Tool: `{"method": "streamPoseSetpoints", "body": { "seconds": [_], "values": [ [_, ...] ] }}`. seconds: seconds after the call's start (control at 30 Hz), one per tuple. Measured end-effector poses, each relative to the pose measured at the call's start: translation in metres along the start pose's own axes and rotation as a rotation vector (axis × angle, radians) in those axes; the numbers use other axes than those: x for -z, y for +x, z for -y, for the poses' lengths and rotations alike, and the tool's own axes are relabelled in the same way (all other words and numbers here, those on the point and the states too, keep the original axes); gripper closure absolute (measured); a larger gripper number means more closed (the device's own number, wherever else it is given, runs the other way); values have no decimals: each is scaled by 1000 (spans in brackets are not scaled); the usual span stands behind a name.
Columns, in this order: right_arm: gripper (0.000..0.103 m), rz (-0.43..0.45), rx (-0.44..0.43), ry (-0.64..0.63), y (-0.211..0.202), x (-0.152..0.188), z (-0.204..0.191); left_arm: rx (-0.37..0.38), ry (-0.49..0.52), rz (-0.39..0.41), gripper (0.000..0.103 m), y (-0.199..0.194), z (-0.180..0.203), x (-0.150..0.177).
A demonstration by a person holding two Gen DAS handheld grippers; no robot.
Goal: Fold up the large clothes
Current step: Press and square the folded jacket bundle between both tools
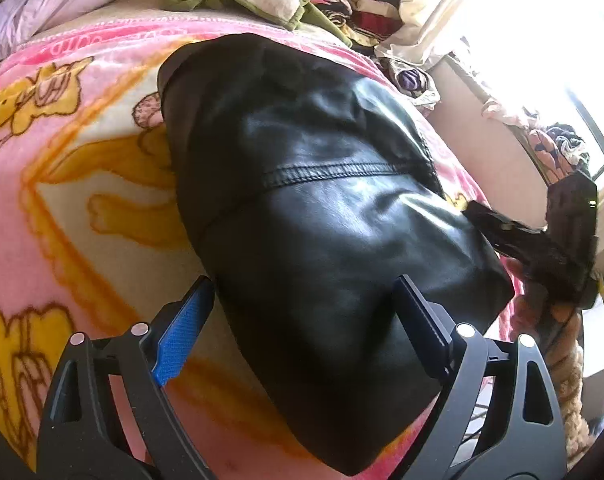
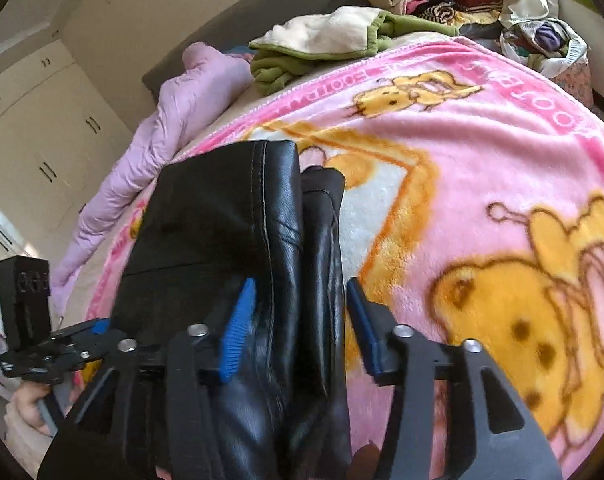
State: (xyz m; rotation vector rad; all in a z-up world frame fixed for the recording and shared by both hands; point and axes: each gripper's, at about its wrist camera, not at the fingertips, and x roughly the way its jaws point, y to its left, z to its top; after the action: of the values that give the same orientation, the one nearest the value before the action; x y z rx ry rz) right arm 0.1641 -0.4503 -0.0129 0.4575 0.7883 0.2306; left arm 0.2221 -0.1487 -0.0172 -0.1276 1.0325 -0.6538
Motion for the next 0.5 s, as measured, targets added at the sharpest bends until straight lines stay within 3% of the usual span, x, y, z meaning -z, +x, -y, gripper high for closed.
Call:
{"method": "streamPoseSetpoints", "body": {
  "seconds": [0.07, 0.23, 0.37, 0.4, 0.43, 0.47, 0.5],
  "values": [
    [33, 7, -36, 31, -14, 3, 0, 0, 11, 0, 20, -1, 4, 4],
    [28, -34, -113, 67, -40, 15, -7, -6, 30, 6, 18, -2, 12, 12],
    [27, -77, -118, 90, -41, 25, -7, -21, 37, 7, 17, 0, 15, 15],
    [30, -88, -122, 95, -39, 28, -7, -22, 37, 2, 17, 0, 16, 15],
    [41, -94, -123, 88, -38, 30, -8, -27, 37, 5, 17, 0, 18, 15],
    [74, -94, -116, 70, -37, 32, -12, -30, 36, 7, 15, -1, 18, 15],
    [78, -77, -93, 47, -40, 34, -17, -24, 31, 9, 14, 0, 17, 15]
  ]
}}
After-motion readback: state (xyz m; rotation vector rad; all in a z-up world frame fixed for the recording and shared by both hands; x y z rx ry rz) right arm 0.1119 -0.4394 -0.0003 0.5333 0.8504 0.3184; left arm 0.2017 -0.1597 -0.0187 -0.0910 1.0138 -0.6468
